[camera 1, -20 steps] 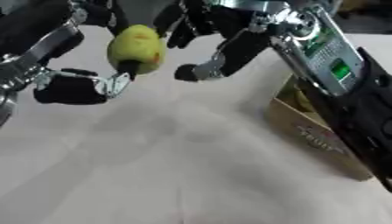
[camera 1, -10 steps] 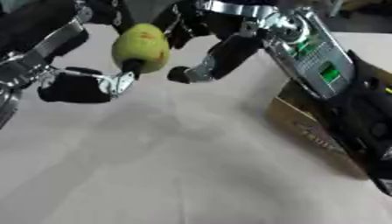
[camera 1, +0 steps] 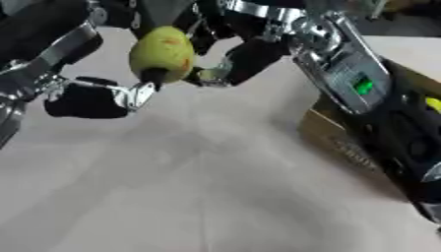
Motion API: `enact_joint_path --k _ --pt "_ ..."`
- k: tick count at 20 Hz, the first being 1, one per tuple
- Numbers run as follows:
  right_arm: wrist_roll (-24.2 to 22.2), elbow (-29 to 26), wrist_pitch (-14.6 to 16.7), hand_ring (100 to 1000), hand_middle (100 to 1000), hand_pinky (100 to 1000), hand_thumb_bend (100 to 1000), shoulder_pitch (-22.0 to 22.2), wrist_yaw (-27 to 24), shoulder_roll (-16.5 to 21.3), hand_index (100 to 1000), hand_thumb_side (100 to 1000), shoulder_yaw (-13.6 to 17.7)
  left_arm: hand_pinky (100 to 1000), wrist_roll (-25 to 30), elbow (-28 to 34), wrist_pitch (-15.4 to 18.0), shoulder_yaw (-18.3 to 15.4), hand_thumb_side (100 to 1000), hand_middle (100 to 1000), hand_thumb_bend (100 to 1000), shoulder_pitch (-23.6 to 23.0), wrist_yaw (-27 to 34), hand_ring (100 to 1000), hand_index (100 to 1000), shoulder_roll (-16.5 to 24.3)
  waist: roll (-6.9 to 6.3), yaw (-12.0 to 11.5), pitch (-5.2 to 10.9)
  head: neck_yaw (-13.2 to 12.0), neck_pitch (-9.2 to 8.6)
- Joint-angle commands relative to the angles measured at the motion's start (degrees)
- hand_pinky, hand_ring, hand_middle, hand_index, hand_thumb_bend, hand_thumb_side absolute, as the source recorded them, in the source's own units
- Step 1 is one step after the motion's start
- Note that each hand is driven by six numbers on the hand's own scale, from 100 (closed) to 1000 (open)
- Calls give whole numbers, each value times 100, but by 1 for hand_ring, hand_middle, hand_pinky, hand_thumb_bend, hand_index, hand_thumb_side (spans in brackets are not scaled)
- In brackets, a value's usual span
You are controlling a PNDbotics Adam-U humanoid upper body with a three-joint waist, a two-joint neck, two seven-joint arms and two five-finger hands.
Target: Pick up the objects with one hand, pass them to the other hand, and then place them into the box on the other side of the table.
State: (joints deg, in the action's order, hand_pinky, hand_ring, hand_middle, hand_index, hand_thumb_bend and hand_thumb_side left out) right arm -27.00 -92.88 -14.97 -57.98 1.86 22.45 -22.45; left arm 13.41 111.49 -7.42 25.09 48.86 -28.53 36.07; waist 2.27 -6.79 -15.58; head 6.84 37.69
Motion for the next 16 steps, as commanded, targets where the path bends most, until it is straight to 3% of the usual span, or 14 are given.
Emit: enact_joint_path --k 1,9,16 --pt "120 -87 -85 675 718 722 358 -122 -144 12 761 160 66 688 24 37 -23 -14 234 586 131 110 -20 627 527 28 20 -6 204 0 -7" --pt "117 -122 -184 682 725 730 378 -115 -309 27 768 156 67 688 -1 -61 -37 -6 229 586 134 93 -104 627 527 -6 19 10 203 -7 -31" --pt "-234 -204 -36 730 769 765 479 -69 -288 123 816 126 137 687 -101 -109 -85 -63 219 586 138 30 -237 627 526 57 15 28 194 -25 -44"
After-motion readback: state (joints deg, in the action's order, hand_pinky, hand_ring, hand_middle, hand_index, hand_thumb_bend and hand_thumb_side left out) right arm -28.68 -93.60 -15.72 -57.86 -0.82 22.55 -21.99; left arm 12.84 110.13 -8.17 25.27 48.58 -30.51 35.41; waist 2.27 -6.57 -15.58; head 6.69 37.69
